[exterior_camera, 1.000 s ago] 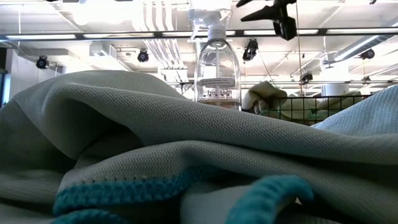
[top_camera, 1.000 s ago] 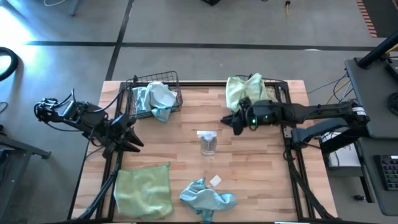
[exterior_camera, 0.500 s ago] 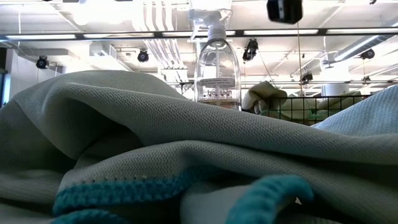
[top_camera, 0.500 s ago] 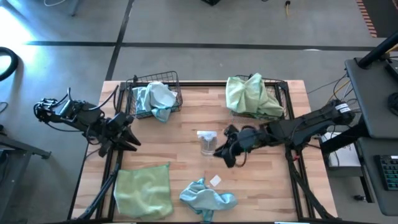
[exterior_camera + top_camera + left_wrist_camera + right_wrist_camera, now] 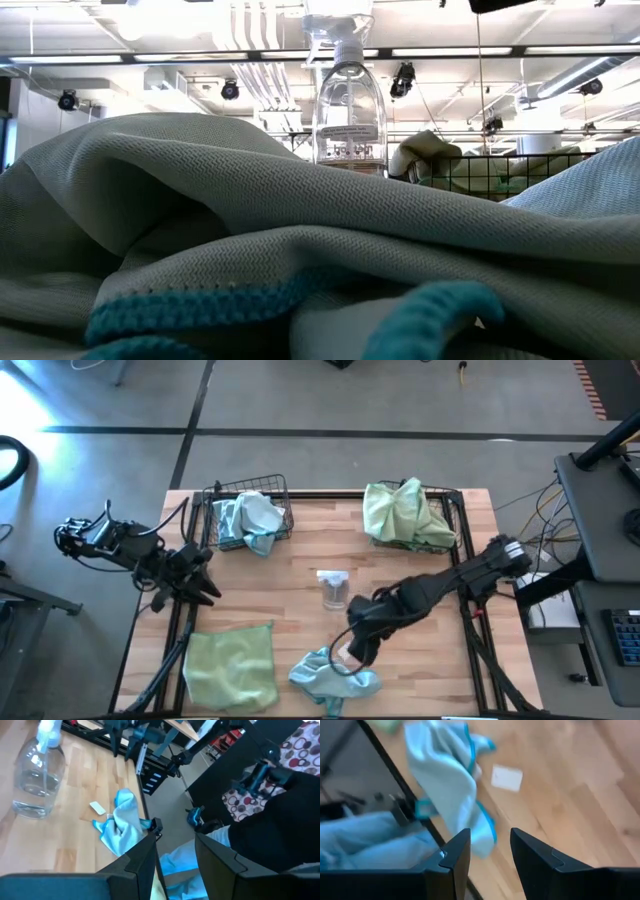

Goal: Sort microfiber towel by color & place in baskets
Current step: Put the blue towel into the left wire basket

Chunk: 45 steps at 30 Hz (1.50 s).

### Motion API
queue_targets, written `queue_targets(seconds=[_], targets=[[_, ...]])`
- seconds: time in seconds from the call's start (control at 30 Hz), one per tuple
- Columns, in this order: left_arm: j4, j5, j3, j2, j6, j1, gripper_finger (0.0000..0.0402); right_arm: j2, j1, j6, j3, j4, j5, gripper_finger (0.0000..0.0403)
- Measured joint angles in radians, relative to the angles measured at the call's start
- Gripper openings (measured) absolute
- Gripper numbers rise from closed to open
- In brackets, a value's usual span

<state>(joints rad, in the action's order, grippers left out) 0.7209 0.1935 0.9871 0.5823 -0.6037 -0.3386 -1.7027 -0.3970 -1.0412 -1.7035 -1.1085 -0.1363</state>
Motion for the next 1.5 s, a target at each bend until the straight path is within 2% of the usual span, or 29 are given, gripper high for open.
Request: queue_targets(seconds=[0.2,0.63,0.83,0.93,1.07,1.13,1.37,1.5], targets=[[-0.002,0.027,0.000,-0.002,-0.018,-0.001,0.0122,-0.134,-0.027,0.021,-0.102,-0.118,-0.011,0.0134],[0.001,0.039,0.000,-0.002,-0.036,-0.001,0.0122,-0.358,-0.068,0.112,-0.294,-0.121,-0.052,0.0134],[0.001,0.042,0.000,0.001,-0.076,-0.001,0.0122,-0.407,-0.072,0.136,-0.349,-0.127,-0.057,0.0134],[-0.004,0.005,-0.025,0.016,-0.125,-0.001,0.0122,-0.407,-0.075,0.136,-0.366,-0.138,-0.054,0.0134],[-0.008,0.059,-0.084,0.056,-0.166,-0.001,0.0122,-0.405,-0.081,0.118,-0.403,-0.147,-0.047,0.0134],[-0.066,0.075,-0.108,0.083,-0.165,-0.002,0.0122,-0.403,-0.086,0.109,-0.435,-0.145,-0.047,0.0134],[-0.524,0.137,-0.196,0.225,-0.093,-0.018,0.0122,-0.404,-0.102,0.073,-0.573,-0.143,-0.018,0.0134],[-0.597,0.139,-0.210,0.330,-0.058,-0.035,0.0122,-0.405,-0.114,0.072,-0.630,-0.143,0.016,0.0134]])
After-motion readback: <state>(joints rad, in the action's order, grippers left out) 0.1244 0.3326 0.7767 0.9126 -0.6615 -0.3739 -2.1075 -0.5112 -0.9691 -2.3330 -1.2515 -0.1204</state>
